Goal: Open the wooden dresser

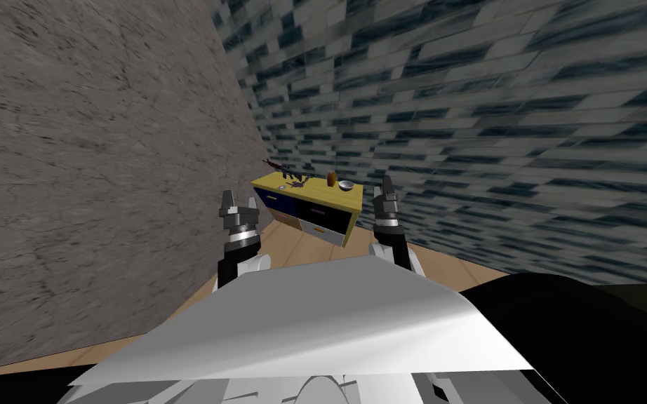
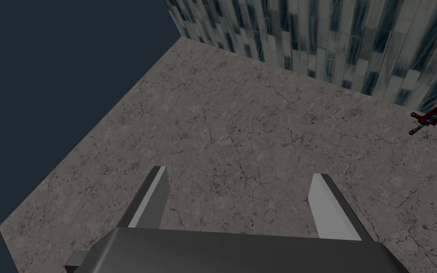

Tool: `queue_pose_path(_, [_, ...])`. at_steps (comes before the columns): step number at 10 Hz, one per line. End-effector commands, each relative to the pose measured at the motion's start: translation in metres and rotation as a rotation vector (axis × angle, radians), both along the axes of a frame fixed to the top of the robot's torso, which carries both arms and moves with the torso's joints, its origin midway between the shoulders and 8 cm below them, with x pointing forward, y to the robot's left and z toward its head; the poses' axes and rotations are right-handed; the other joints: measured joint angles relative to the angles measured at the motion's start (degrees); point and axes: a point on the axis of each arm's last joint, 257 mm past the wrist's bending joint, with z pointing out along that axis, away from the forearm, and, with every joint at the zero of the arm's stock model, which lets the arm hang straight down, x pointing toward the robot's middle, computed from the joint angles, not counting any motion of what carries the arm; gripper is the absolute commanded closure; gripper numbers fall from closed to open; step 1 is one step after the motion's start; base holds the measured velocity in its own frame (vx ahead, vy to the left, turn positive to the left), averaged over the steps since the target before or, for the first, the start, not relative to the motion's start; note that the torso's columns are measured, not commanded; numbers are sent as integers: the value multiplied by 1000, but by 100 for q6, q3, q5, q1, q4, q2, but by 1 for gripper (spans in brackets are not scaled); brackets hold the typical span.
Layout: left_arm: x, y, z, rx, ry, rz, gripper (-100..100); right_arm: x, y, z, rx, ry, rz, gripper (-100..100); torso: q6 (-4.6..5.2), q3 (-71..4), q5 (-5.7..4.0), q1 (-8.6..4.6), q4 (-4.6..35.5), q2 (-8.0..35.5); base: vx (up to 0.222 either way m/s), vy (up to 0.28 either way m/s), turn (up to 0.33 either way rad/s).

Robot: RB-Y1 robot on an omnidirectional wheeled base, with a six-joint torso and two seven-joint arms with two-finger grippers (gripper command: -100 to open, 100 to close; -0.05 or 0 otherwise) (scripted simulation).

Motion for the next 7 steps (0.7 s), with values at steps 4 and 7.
queue_pose_path(4, [0, 0, 0, 0, 0, 0, 0, 0, 0, 0, 0, 0, 0, 0, 0, -2850, 0, 0, 1424, 1422, 0, 0, 0])
queue_pose_path(7, [0, 0, 0, 0, 0, 0, 0, 0, 0, 0, 0, 0, 0, 0, 0, -5381, 0, 0, 2691, 2693, 0, 0, 0])
